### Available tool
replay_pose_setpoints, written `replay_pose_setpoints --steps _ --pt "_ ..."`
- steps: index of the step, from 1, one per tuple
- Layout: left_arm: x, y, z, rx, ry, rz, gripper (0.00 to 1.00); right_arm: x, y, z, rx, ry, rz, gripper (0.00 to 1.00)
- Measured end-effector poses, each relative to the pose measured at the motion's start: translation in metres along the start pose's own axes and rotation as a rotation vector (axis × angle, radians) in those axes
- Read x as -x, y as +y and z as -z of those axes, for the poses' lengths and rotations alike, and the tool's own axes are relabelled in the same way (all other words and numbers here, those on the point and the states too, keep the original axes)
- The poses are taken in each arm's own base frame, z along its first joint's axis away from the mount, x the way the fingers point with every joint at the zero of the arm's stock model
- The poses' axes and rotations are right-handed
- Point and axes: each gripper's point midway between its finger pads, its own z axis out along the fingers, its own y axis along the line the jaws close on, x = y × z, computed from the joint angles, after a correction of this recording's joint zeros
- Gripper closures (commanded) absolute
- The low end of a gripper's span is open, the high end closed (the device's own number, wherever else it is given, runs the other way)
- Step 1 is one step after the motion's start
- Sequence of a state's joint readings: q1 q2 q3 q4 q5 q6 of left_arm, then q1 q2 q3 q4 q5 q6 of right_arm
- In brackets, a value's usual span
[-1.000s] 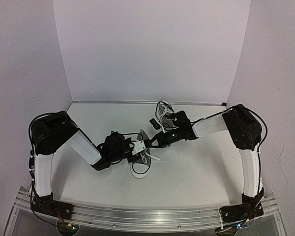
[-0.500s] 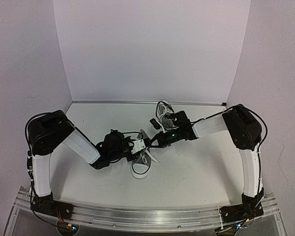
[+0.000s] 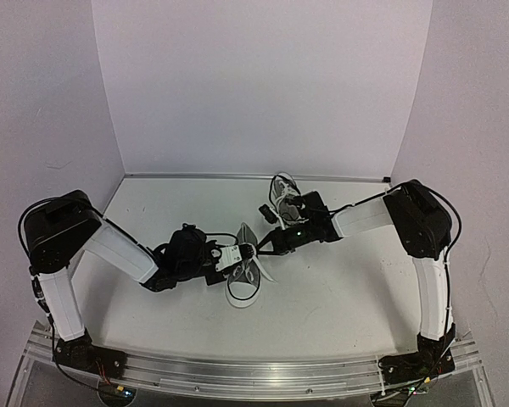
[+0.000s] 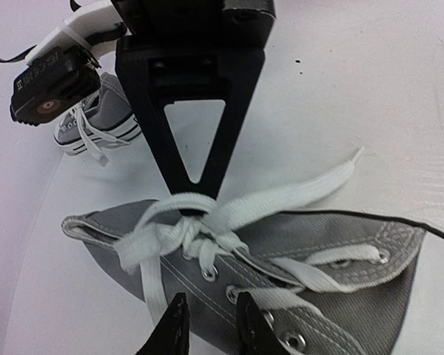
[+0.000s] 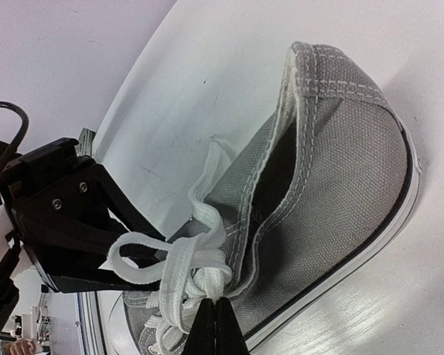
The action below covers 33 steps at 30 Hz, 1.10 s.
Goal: Tie the shoes
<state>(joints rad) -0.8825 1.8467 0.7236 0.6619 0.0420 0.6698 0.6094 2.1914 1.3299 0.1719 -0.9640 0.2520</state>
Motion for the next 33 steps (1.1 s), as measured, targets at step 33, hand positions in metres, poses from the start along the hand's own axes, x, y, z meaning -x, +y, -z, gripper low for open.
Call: replay_pose_setpoints --steps 33 --pt "0.028 0.025 -0.011 -0.068 -0.065 0.177 0.99 0.001 0.003 0.001 0.0 -0.002 0.005 1.0"
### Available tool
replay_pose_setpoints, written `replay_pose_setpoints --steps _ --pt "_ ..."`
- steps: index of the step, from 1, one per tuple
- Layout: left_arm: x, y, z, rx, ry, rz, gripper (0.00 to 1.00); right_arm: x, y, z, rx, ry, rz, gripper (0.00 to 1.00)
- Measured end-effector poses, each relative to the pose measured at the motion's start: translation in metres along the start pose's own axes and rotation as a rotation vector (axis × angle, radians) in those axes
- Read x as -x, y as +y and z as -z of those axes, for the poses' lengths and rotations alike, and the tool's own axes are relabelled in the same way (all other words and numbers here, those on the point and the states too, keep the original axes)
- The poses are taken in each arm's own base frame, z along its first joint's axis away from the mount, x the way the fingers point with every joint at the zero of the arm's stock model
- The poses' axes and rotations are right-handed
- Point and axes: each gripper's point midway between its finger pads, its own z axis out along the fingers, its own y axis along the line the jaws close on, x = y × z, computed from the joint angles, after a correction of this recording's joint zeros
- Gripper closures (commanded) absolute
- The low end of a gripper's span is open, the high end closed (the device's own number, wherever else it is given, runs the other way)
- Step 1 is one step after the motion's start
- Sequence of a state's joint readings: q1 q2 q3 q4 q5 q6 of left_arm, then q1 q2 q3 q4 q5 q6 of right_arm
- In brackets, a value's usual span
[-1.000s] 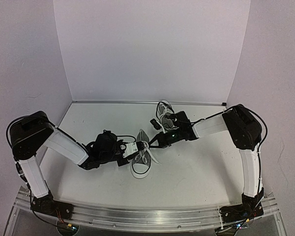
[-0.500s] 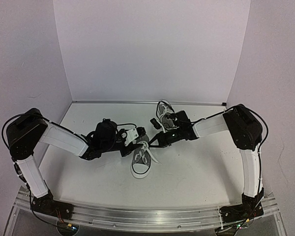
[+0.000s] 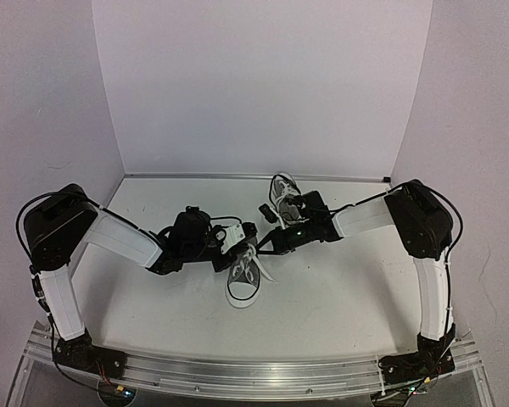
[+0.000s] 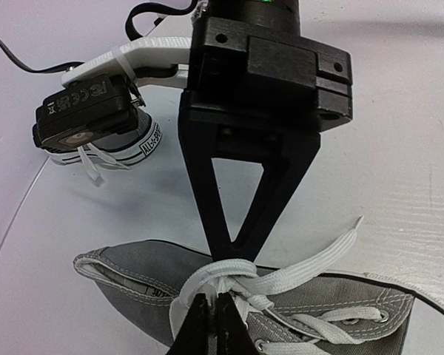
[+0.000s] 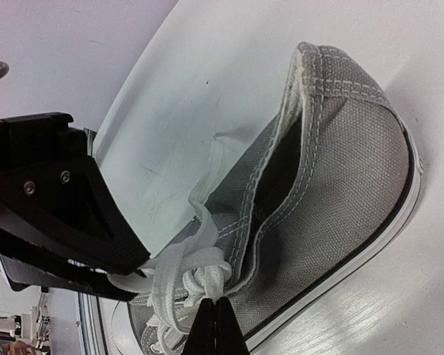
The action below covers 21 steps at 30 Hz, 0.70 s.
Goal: Tie the shoes
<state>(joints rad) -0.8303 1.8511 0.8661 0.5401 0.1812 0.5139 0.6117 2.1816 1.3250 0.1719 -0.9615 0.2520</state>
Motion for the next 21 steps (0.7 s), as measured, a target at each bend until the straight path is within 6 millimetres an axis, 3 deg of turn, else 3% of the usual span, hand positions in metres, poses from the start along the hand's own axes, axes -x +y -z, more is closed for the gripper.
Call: replay_pose_setpoints --steps 6,14,21 --pt "-0.003 0.0 0.001 0.006 0.008 0.016 1.0 -0.004 0.0 0.004 -0.02 -0.002 -0.005 1.0" --pt "-0.026 -0.006 0.014 0.021 0.057 0.063 1.0 -0.013 0.0 0.012 -0.058 -0.003 -0.016 1.0" --pt "-0.027 0.017 0.019 0.107 0.054 0.125 1.0 -0.023 -0.01 0.018 -0.093 -0.001 -0.041 1.0"
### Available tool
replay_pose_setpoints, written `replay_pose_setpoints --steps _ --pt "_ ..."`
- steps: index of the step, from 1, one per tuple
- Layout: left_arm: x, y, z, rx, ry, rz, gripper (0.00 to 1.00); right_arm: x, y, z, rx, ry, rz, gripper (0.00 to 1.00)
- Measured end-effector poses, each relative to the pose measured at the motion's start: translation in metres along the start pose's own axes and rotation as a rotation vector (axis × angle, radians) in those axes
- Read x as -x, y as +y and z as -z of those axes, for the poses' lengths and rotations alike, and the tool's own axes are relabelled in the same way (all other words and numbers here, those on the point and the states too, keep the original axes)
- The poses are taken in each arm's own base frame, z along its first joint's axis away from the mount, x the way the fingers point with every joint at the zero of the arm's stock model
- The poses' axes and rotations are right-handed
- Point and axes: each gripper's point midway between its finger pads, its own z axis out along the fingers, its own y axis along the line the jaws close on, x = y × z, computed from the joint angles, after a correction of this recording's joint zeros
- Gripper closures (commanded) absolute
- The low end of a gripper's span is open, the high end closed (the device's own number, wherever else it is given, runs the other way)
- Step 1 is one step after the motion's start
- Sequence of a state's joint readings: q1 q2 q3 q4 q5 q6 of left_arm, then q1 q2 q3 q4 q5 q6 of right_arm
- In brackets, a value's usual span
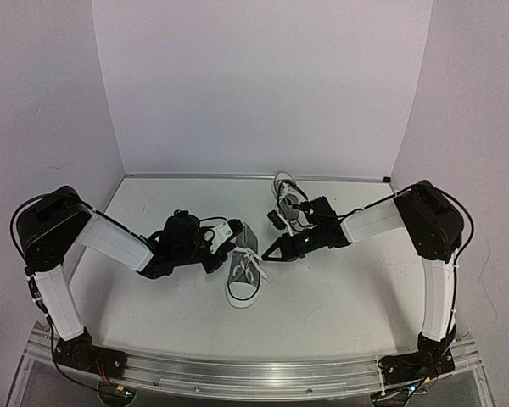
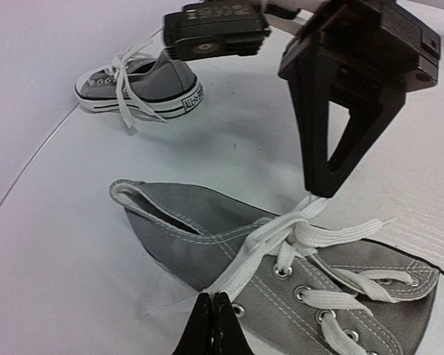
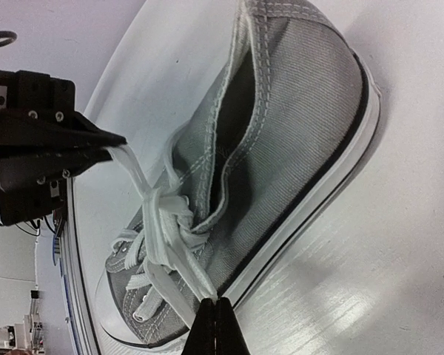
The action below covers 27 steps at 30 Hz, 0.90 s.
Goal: Tie the shoes
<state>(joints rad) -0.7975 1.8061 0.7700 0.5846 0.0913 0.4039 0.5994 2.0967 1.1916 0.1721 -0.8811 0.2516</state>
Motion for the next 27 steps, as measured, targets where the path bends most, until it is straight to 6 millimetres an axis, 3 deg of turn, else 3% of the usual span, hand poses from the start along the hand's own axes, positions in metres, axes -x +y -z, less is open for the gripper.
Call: replay_pose_setpoints --steps 8,27 --pt "-0.005 0.021 0.003 0.056 0.011 0.061 1.0 0.005 -0.01 0.014 -0.031 -0.029 -0.013 1.0" --pt "-0.022 0.022 0.006 0.074 0.055 0.101 1.0 -0.015 -0.02 0.017 -0.059 -0.016 -0.037 1.0"
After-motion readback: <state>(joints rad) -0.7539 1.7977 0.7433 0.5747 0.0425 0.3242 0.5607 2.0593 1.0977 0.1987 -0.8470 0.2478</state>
